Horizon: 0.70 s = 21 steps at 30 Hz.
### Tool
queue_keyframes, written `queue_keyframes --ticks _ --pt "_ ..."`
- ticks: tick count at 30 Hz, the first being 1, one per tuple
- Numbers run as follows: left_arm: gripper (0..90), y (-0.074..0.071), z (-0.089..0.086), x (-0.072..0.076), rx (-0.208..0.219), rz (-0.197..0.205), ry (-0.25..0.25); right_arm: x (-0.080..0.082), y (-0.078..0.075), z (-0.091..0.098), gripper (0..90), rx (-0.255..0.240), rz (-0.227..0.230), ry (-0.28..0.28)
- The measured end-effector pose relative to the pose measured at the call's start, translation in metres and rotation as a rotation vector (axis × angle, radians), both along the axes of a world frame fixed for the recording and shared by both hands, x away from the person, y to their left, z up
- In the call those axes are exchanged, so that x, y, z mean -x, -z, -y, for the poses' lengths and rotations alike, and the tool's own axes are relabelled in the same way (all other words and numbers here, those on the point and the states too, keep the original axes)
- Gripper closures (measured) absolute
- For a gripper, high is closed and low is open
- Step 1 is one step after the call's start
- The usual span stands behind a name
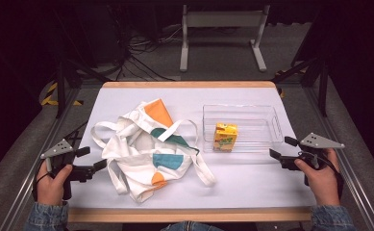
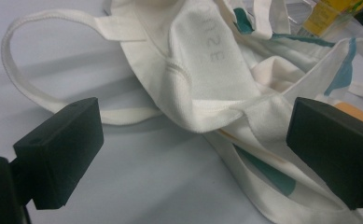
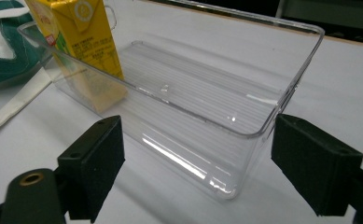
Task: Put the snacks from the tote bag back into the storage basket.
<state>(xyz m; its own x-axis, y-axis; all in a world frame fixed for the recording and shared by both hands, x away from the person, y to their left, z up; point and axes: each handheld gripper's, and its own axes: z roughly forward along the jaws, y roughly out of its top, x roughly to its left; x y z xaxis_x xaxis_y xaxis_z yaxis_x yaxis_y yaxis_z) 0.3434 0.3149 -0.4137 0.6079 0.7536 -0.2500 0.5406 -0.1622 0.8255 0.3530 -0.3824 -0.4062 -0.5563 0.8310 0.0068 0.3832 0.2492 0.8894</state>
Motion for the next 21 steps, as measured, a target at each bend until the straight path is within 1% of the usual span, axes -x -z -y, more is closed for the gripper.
queue_keyframes --ticks 2,4,5,8,9,13,15,17,21 --pt "3.9 0.005 0.0 0.0 0.008 -0.003 0.005 0.0 0.004 0.001 17.7 0.01 -0.013 -0.001" --pt "3.7 0.007 -0.001 -0.001 0.01 -0.002 0.007 -0.001 0.01 0.001 17.7 0.028 -0.04 0.0" --pt "3.7 0.008 -0.002 -0.001 0.004 -0.002 0.003 -0.001 0.012 0.0 17.6 0.035 -0.051 0.0" --pt "3.8 0.01 -0.003 -0.002 -0.002 -0.002 -0.01 -0.004 0.018 -0.001 17.3 0.078 -0.083 0.013" --pt "3.8 0.011 -0.003 -0.002 -0.005 0.001 -0.011 -0.004 0.019 -0.001 17.0 0.086 -0.087 0.015" --pt "3.8 0.013 -0.003 -0.003 -0.015 -0.002 -0.016 -0.007 0.025 -0.003 16.6 0.127 -0.14 0.035" --pt "3.8 0.013 -0.003 -0.002 -0.019 0.0 -0.018 -0.008 0.026 -0.003 16.6 0.139 -0.155 0.038" --pt "3.7 0.013 -0.004 -0.002 -0.02 0.003 -0.017 -0.009 0.027 -0.004 16.6 0.146 -0.162 0.037" --pt "3.7 0.013 -0.004 -0.001 -0.031 0.009 -0.02 -0.009 0.026 -0.005 15.5 0.138 -0.152 0.032"
